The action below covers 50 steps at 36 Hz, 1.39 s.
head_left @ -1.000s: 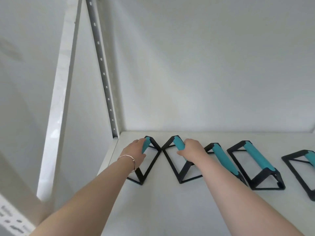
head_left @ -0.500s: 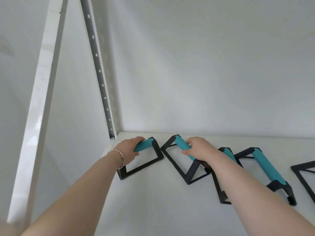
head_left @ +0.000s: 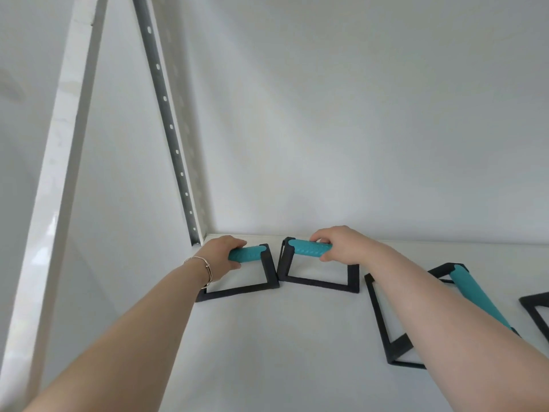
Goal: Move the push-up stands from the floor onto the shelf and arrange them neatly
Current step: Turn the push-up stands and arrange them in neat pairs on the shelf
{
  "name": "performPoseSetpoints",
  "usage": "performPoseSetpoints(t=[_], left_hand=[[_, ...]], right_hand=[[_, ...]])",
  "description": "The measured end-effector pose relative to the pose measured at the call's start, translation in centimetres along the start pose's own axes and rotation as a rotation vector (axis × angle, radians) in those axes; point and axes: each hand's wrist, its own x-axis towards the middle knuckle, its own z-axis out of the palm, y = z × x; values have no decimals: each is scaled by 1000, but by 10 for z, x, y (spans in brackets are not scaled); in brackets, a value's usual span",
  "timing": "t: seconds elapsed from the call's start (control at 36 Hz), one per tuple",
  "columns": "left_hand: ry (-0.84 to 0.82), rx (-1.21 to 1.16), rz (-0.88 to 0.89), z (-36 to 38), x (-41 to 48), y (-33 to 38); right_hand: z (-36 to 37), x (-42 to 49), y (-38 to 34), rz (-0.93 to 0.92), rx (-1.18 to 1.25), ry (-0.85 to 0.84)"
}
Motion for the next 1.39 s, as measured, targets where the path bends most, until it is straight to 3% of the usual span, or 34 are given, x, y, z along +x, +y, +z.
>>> performPoseSetpoints(t=[0.31,1.39], left_hand=[[18,-16,36,1,16,4],[91,-89,42,18,86,-8]], right_hand=[[-5,19,22,-27,-29,-70],[-8,81,60,-11,-26,-24]])
